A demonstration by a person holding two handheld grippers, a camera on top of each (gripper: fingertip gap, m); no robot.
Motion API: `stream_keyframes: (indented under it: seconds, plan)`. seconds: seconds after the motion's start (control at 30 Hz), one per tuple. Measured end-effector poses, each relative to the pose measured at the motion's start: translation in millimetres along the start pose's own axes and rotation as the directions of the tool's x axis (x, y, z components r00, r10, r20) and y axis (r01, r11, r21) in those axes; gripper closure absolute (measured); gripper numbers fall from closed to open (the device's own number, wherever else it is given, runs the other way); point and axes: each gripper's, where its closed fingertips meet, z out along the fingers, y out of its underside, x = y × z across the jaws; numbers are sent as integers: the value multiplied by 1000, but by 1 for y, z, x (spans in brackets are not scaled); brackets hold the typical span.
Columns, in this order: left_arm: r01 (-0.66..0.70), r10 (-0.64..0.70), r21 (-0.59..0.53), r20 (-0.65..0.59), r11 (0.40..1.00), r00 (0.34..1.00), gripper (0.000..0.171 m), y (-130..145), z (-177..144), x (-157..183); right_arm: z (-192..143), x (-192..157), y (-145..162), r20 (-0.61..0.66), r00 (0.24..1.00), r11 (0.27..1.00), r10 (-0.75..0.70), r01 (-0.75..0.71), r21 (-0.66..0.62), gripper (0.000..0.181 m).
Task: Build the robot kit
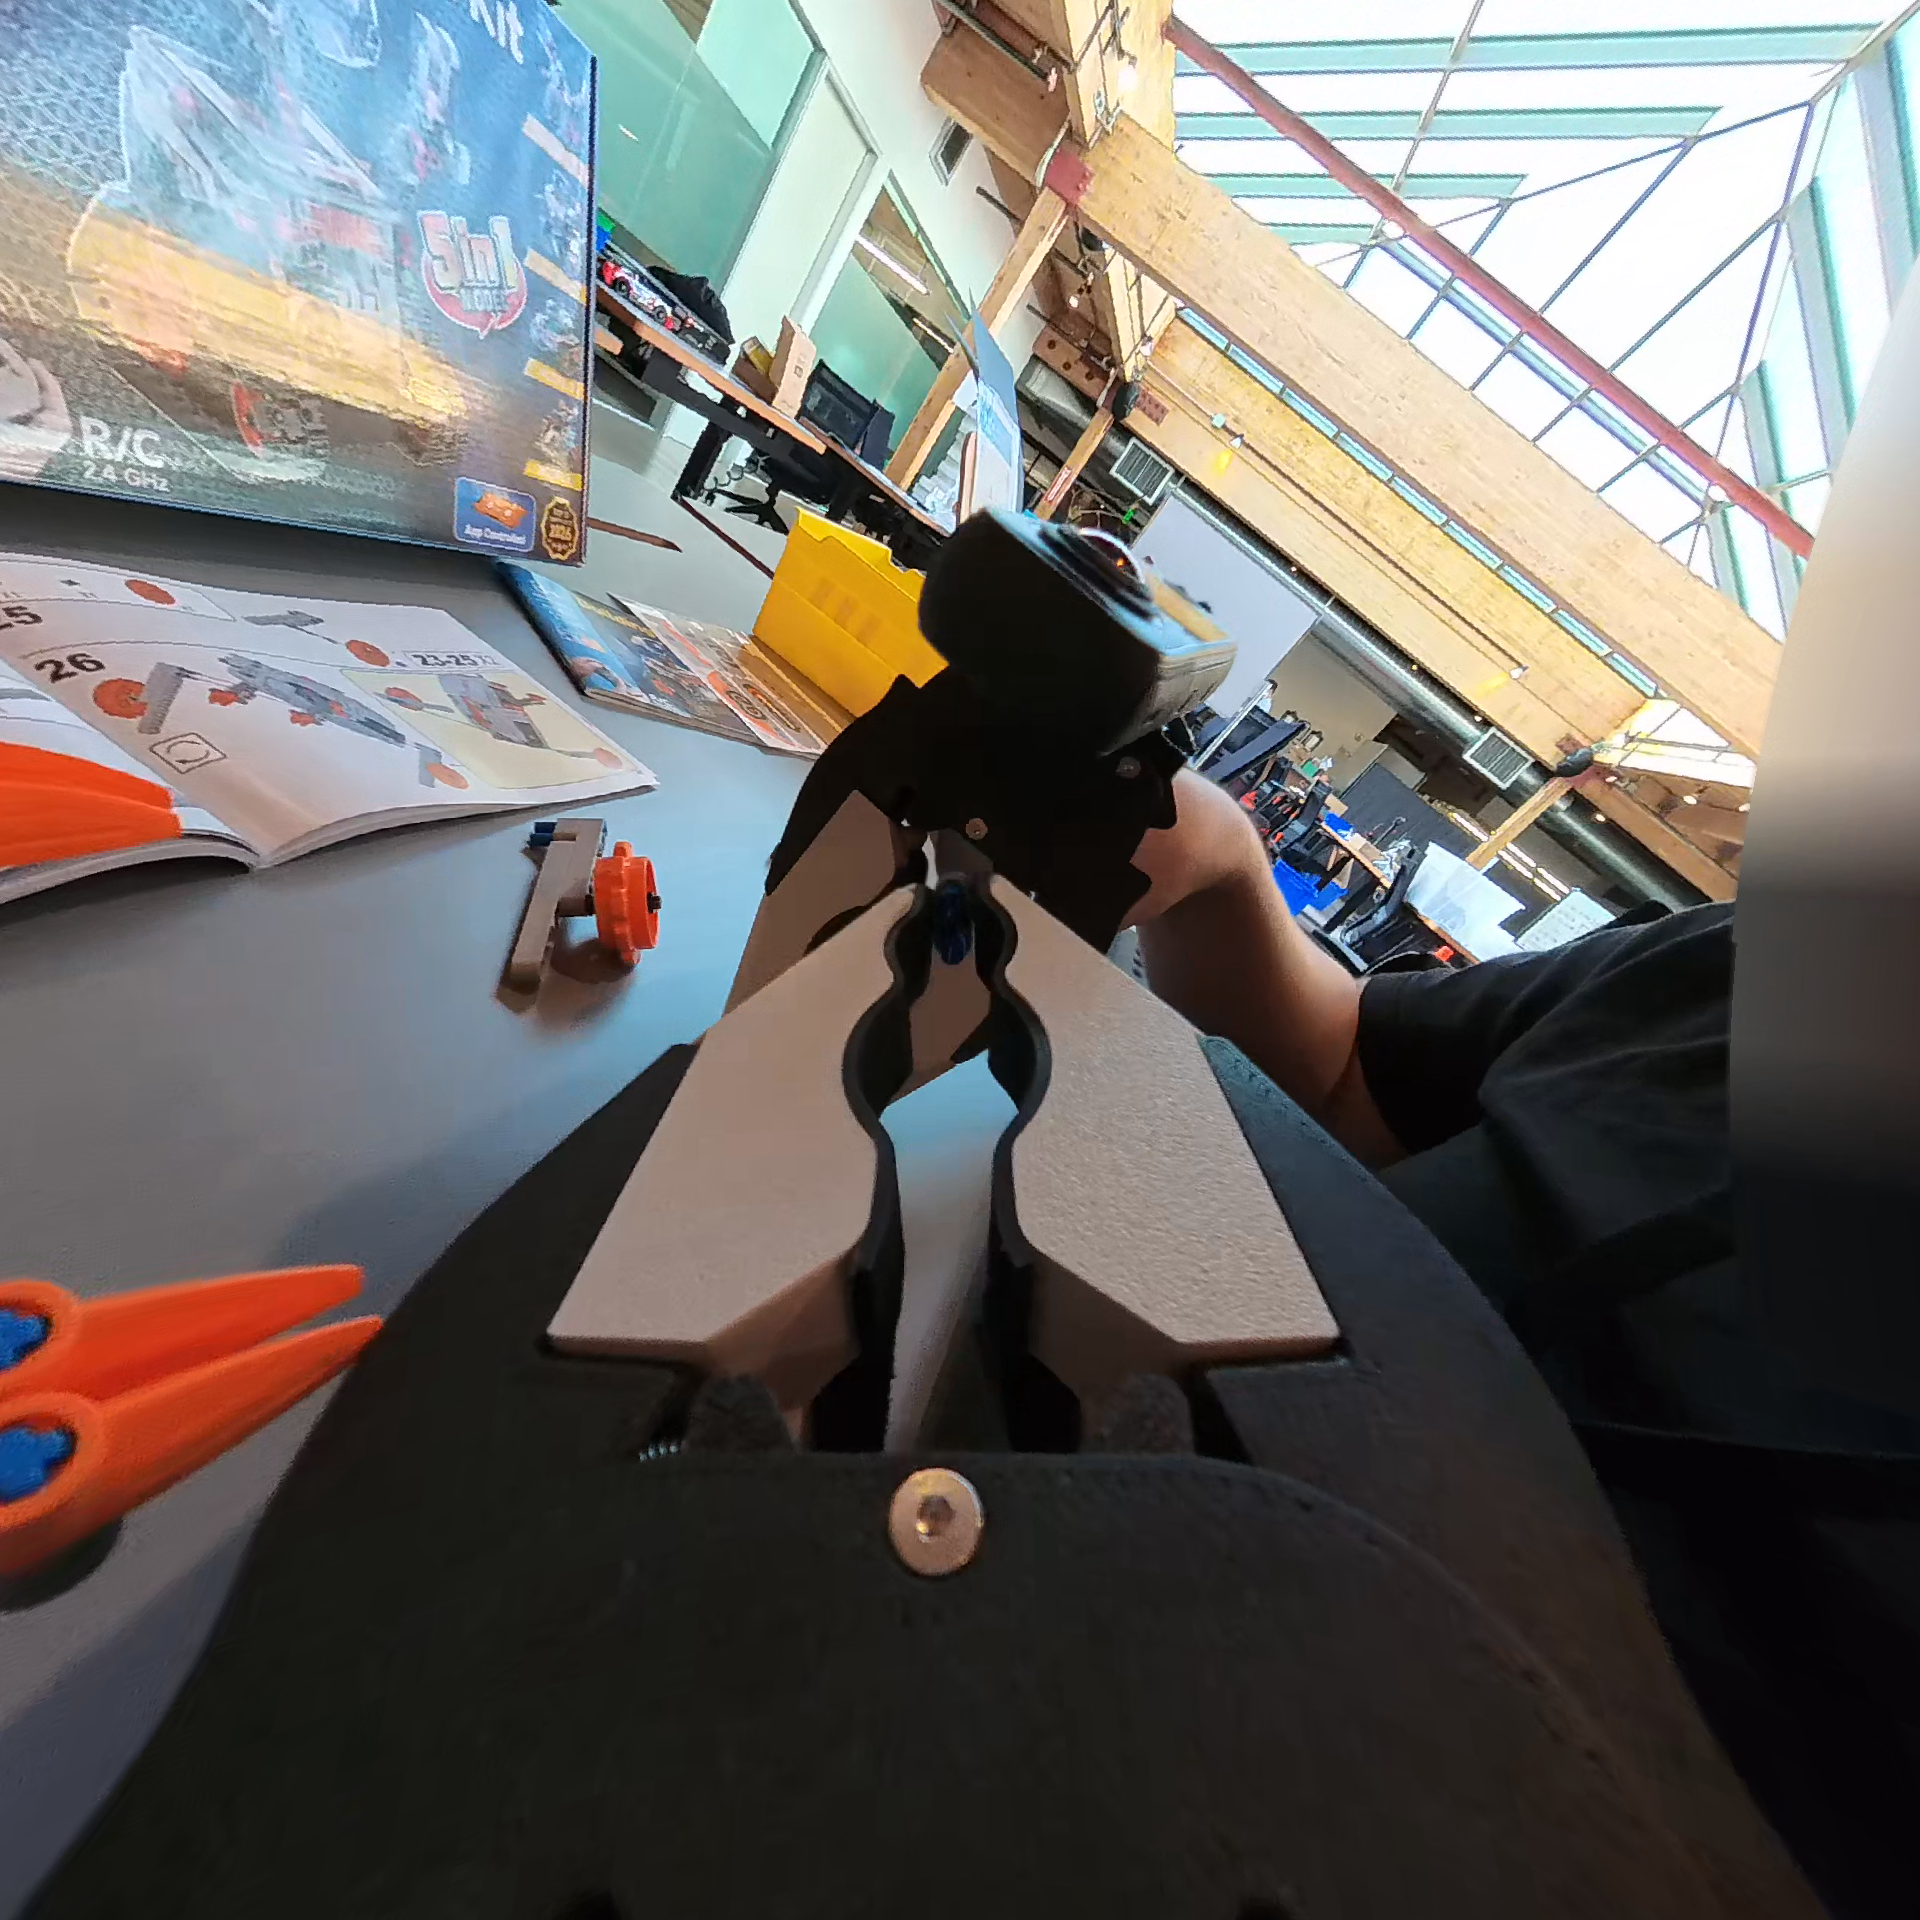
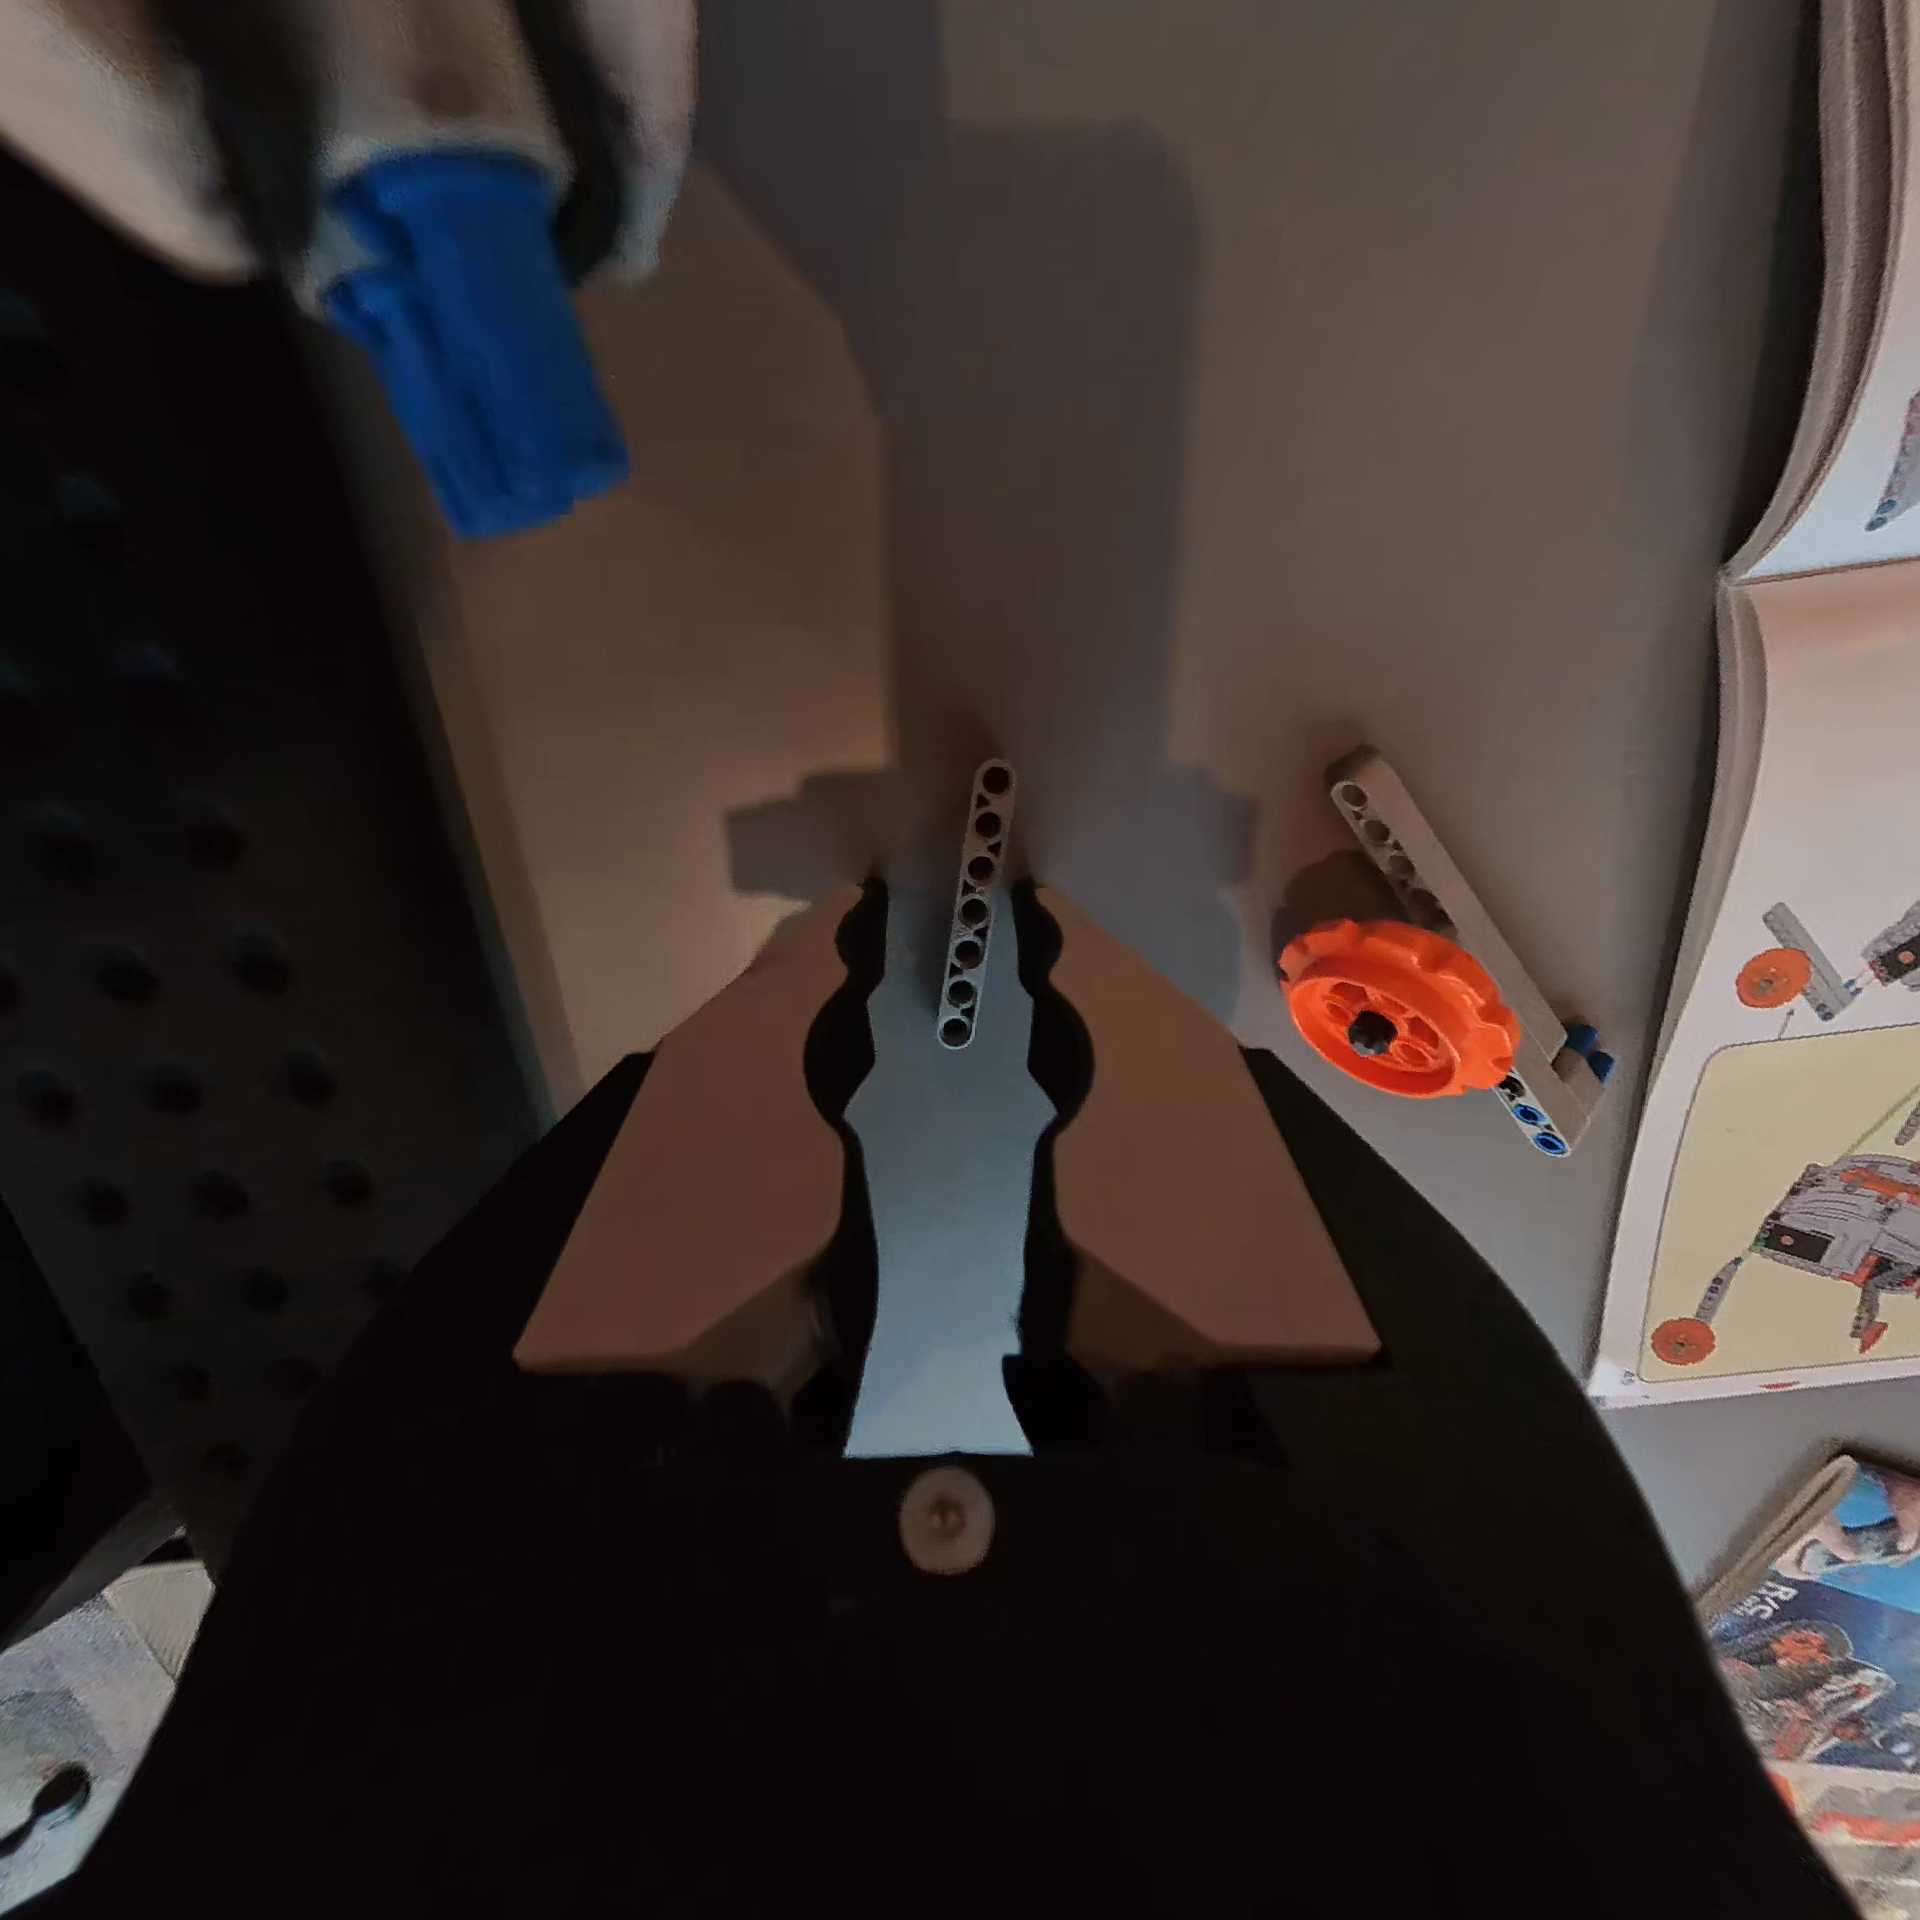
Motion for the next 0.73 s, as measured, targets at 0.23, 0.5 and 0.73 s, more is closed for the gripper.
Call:
stream_keyframes:
  seconds: [0.23, 0.5, 0.73]
  plan:
    - [-4, 4, 1, -11, 1000, 1000, 166, 0, 0, 2, 0, 4, 1, 2, 1000, 999, 19, -19, -36, 164]
    - [-4, 3, -12, -25, 1000, 1000, 166, 2, 2, 5, -6, 22, -9, -93, 994, 994, -58, 66, 86, 176]
    - [-10, 11, 15, -51, 1000, 999, 166, -2, 0, 10, -179, 59, -38, 482, 875, 234, 49, -479, 846, 176]
